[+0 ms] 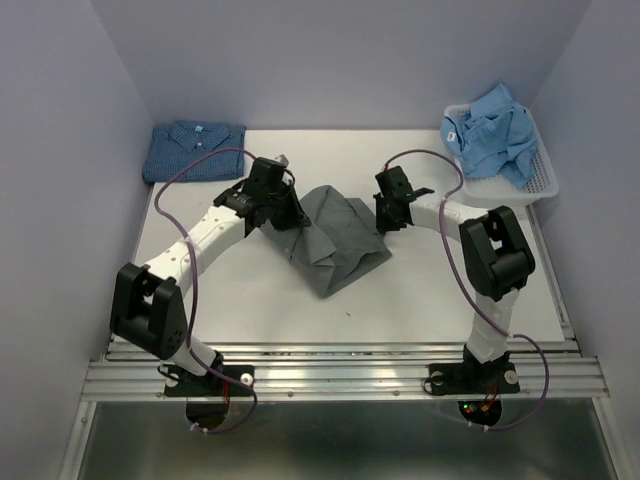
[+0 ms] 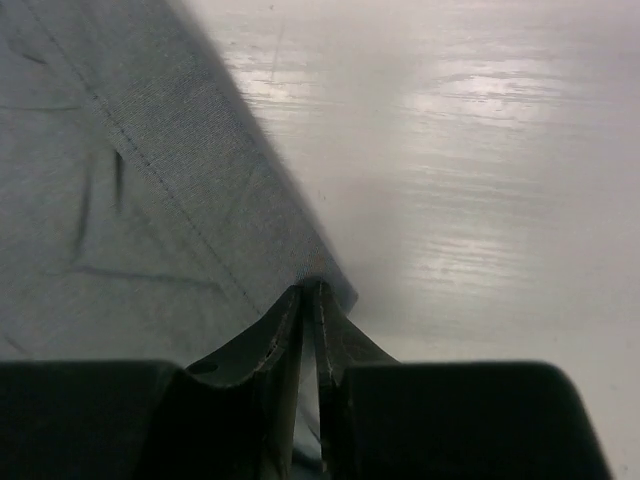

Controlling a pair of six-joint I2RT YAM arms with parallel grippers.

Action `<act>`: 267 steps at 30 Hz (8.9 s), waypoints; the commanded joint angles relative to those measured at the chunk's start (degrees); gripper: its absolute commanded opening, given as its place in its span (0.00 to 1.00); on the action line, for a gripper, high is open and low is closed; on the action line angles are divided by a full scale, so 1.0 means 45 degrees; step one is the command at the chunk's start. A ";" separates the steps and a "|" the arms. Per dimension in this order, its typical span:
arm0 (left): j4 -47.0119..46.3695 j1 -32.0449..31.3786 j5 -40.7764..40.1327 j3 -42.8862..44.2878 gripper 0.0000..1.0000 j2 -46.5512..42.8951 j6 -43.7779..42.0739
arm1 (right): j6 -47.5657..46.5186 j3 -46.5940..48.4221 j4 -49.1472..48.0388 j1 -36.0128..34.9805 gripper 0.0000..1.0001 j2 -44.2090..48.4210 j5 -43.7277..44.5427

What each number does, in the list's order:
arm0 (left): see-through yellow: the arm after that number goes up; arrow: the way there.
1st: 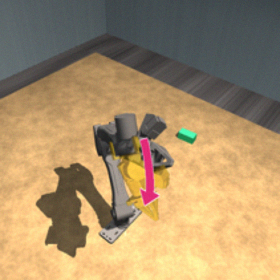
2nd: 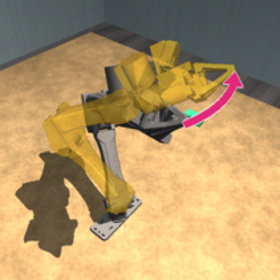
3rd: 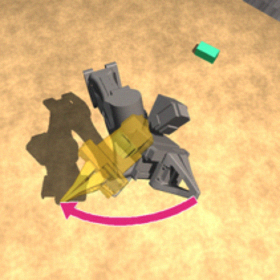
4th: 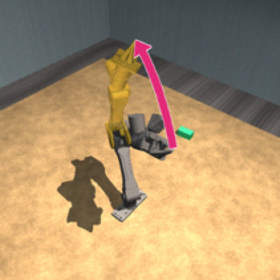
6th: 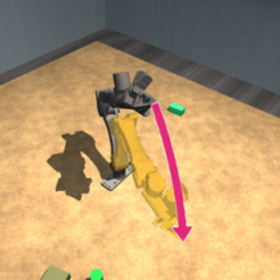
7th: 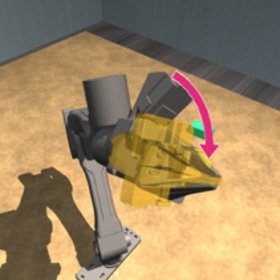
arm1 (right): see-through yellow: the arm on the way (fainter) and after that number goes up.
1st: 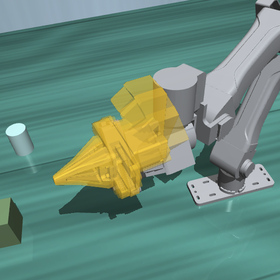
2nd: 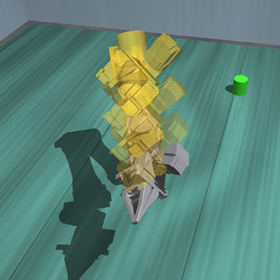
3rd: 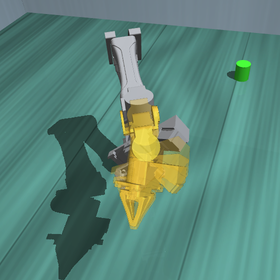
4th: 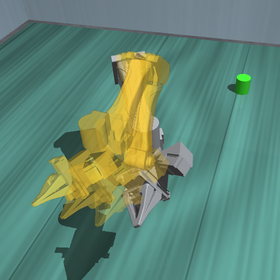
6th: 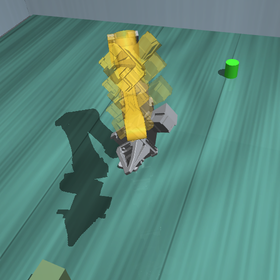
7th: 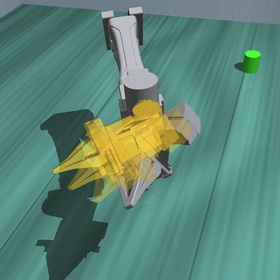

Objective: Fold and stack the long sleeve shirts
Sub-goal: Fold the shirt, then neatly place the folded shirt to the corner

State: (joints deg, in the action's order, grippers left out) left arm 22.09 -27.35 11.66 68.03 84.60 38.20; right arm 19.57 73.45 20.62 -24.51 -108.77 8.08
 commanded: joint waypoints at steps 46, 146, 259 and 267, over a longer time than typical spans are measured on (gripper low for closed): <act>-0.1623 -0.1227 0.1707 0.8271 0.99 0.6321 -0.1613 | 0.0025 0.0300 0.1393 0.0682 0.70 0.4011 0.2444; -0.9299 0.2663 0.3384 -0.8749 0.99 -0.2531 0.3599 | -0.2045 0.2446 0.2605 -0.6799 0.06 0.0419 0.1684; -0.3344 0.4554 0.1604 0.1037 0.99 0.0496 -0.4327 | -0.0327 0.0864 -0.1790 -0.2038 1.00 0.1639 -0.3277; -0.3950 0.4555 0.2936 0.1073 0.99 0.2314 -0.5264 | -0.0696 0.0104 -0.2024 -0.0490 1.00 -0.0280 -0.3727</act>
State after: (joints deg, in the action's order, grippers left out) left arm 8.32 -6.85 20.05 72.27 92.49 17.58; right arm 18.65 75.00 14.59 -28.40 -108.42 -6.59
